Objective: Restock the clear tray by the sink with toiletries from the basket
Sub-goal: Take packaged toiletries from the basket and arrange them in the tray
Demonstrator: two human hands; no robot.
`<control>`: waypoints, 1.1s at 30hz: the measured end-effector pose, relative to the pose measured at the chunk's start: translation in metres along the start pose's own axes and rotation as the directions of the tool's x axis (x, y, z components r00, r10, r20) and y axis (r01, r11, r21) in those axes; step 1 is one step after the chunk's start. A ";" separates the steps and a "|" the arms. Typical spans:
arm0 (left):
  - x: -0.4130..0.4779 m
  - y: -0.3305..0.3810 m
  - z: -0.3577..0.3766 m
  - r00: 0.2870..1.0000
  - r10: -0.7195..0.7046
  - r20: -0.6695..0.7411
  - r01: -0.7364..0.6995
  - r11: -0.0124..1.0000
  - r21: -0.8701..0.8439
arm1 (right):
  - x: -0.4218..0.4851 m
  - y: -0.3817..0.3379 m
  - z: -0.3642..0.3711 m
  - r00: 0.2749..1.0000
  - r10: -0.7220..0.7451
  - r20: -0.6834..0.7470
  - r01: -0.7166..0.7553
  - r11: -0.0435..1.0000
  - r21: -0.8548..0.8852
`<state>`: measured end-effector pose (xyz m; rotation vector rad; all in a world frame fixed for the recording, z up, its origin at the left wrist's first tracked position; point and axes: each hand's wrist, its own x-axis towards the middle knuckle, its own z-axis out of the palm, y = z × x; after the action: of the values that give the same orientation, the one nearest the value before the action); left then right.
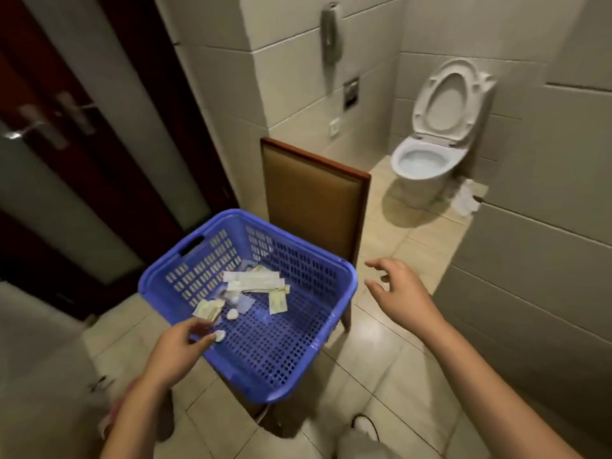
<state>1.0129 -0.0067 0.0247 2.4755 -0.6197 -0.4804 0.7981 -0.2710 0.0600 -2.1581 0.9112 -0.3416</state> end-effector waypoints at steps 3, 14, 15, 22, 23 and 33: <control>0.021 0.007 0.005 0.997 -0.075 -0.017 0.074 0.997 -0.016 | 0.043 0.006 0.005 0.997 -0.017 0.080 0.018 1.000 -0.018; 0.057 -0.005 0.052 0.943 -0.323 0.079 0.326 0.945 -0.032 | 0.161 0.020 0.097 0.843 0.052 0.536 0.016 0.992 -0.122; 0.058 -0.012 0.055 0.930 -0.355 0.100 0.359 0.933 -0.028 | 0.164 0.021 0.109 0.809 0.078 0.583 0.008 0.990 -0.144; 0.087 -0.055 0.074 0.868 -0.453 0.202 0.467 0.884 -0.025 | 0.201 0.040 0.159 0.721 0.215 0.658 -0.048 0.964 -0.263; 0.095 -0.059 0.076 0.864 -0.455 0.214 0.470 0.882 -0.024 | 0.208 0.042 0.164 0.728 0.233 0.645 -0.079 0.963 -0.259; 0.206 -0.094 0.091 0.803 -0.454 0.387 0.495 0.869 -0.008 | 0.281 0.036 0.254 0.715 0.304 0.629 -0.067 0.926 -0.371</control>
<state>1.1735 -0.0805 -0.1434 2.4360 -0.0820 -1.1723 1.1049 -0.3472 -0.1509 -2.1852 0.7650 0.7287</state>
